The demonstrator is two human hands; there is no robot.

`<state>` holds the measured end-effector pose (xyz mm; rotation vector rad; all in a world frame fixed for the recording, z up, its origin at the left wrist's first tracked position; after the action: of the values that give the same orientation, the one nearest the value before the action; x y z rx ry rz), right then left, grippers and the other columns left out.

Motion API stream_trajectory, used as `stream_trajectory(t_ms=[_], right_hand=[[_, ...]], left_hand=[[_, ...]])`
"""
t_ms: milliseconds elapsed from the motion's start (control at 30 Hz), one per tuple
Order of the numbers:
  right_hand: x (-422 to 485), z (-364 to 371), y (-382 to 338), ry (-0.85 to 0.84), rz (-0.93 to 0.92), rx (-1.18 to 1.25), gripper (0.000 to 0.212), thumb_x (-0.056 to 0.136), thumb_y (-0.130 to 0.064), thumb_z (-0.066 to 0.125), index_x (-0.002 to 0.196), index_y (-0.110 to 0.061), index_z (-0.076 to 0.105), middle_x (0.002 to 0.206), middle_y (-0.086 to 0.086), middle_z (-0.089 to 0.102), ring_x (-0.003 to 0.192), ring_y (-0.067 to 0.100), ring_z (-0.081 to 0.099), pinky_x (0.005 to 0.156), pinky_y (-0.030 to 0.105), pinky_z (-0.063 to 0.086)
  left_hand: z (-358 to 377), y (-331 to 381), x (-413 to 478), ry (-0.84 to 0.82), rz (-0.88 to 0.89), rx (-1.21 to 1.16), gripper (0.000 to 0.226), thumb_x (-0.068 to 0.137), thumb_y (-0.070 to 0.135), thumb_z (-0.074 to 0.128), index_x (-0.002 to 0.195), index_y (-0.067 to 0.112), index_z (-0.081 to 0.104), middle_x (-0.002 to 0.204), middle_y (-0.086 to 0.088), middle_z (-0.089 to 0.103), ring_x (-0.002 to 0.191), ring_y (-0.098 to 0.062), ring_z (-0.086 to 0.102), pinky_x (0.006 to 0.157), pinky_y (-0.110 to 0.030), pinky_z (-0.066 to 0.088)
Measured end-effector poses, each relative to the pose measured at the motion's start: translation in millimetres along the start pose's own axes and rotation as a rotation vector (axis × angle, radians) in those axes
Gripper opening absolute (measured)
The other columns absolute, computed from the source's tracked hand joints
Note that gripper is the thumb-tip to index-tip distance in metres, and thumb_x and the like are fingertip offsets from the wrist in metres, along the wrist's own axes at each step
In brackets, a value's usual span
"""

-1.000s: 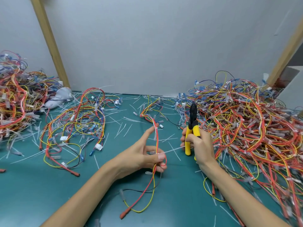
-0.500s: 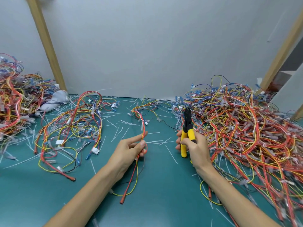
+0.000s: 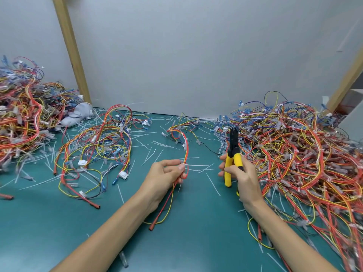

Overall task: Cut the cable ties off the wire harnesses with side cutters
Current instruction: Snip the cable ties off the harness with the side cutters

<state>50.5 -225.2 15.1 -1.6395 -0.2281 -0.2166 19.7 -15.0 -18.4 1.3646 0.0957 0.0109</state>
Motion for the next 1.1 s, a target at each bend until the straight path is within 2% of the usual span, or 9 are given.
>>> stream_trajectory(t_ms=[167, 300, 400, 567, 667, 767, 833, 933, 1100], right_hand=[[-2, 2, 0, -0.032, 0.022, -0.038, 0.007, 0.064, -0.015, 0.055, 0.063, -0.014, 0.062, 0.057, 0.007, 0.055, 0.048, 0.025, 0.051, 0.045, 0.029, 0.039], [-2, 6, -1, -0.048, 0.003, -0.070, 0.007, 0.066, -0.015, 0.056, 0.066, -0.016, 0.063, 0.059, 0.006, 0.057, 0.050, 0.023, 0.053, 0.048, 0.032, 0.042], [-1, 4, 0, -0.029, 0.002, -0.086, 0.006, 0.066, -0.016, 0.056, 0.066, -0.016, 0.063, 0.060, 0.005, 0.057, 0.051, 0.023, 0.052, 0.051, 0.033, 0.042], [-4, 7, -6, -0.060, -0.045, -0.204, 0.007, 0.068, -0.019, 0.055, 0.065, -0.017, 0.060, 0.056, 0.005, 0.055, 0.047, 0.021, 0.053, 0.046, 0.032, 0.038], [-4, 7, -6, -0.054, -0.042, -0.182, 0.008, 0.069, -0.017, 0.054, 0.069, -0.012, 0.061, 0.058, 0.006, 0.055, 0.049, 0.022, 0.053, 0.049, 0.035, 0.040], [-4, 6, -5, -0.049, -0.026, -0.164, 0.012, 0.069, -0.017, 0.054, 0.073, -0.007, 0.061, 0.059, 0.006, 0.056, 0.050, 0.022, 0.054, 0.051, 0.034, 0.041], [-4, 6, -5, -0.051, -0.023, -0.168, 0.011, 0.070, -0.017, 0.055, 0.072, -0.009, 0.062, 0.059, 0.005, 0.057, 0.050, 0.021, 0.055, 0.051, 0.034, 0.042], [-4, 6, -5, -0.055, -0.027, -0.175, 0.008, 0.070, -0.018, 0.055, 0.071, -0.014, 0.062, 0.059, 0.003, 0.058, 0.050, 0.020, 0.055, 0.049, 0.034, 0.043], [-5, 8, -8, -0.058, -0.069, -0.203, 0.007, 0.069, -0.016, 0.055, 0.070, -0.017, 0.062, 0.058, 0.004, 0.057, 0.048, 0.020, 0.055, 0.046, 0.032, 0.042]], left_hand=[[-6, -6, 2, 0.069, -0.080, -0.227, 0.029, 0.088, 0.007, 0.068, 0.110, -0.006, 0.055, 0.070, -0.008, 0.071, 0.062, -0.013, 0.064, 0.060, -0.016, 0.053], [-4, -8, 2, 0.032, -0.112, -0.279, 0.013, 0.089, 0.007, 0.066, 0.094, -0.004, 0.062, 0.072, -0.008, 0.070, 0.061, -0.011, 0.063, 0.062, -0.014, 0.053], [0, -6, -1, 0.003, -0.120, -0.249, 0.007, 0.087, -0.001, 0.065, 0.092, -0.005, 0.068, 0.075, -0.008, 0.070, 0.064, -0.010, 0.065, 0.065, -0.015, 0.053], [-6, -3, -5, 0.113, -0.095, -0.121, 0.025, 0.076, -0.003, 0.075, 0.098, 0.002, 0.064, 0.079, -0.006, 0.069, 0.072, -0.017, 0.059, 0.071, -0.023, 0.047], [-13, 5, -6, 0.210, -0.037, -0.005, 0.023, 0.078, -0.001, 0.071, 0.097, 0.007, 0.062, 0.078, -0.004, 0.064, 0.063, -0.012, 0.052, 0.063, -0.021, 0.041], [-17, 12, -4, 0.244, 0.015, 0.004, 0.019, 0.079, -0.002, 0.067, 0.095, 0.007, 0.061, 0.073, -0.002, 0.061, 0.054, -0.006, 0.049, 0.058, -0.021, 0.038], [-17, 15, -5, 0.237, 0.039, -0.012, 0.018, 0.081, 0.000, 0.069, 0.095, 0.006, 0.061, 0.070, 0.002, 0.062, 0.052, -0.002, 0.051, 0.057, -0.017, 0.040], [-18, 18, -7, 0.227, 0.089, 0.042, 0.022, 0.078, 0.001, 0.075, 0.095, 0.007, 0.062, 0.077, 0.003, 0.067, 0.059, 0.002, 0.059, 0.056, -0.009, 0.043], [-23, 27, -13, 0.310, 0.194, 0.385, 0.022, 0.069, 0.003, 0.074, 0.080, 0.020, 0.065, 0.078, 0.008, 0.072, 0.069, -0.007, 0.068, 0.072, -0.024, 0.053]])
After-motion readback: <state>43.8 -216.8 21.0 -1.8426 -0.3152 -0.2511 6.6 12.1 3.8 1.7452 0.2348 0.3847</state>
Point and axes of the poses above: each hand's wrist, its own x-axis towards the middle knuckle, its own z-axis out of the palm, y = z × x, the point moved 9 cm from there along x, towards the middle knuckle
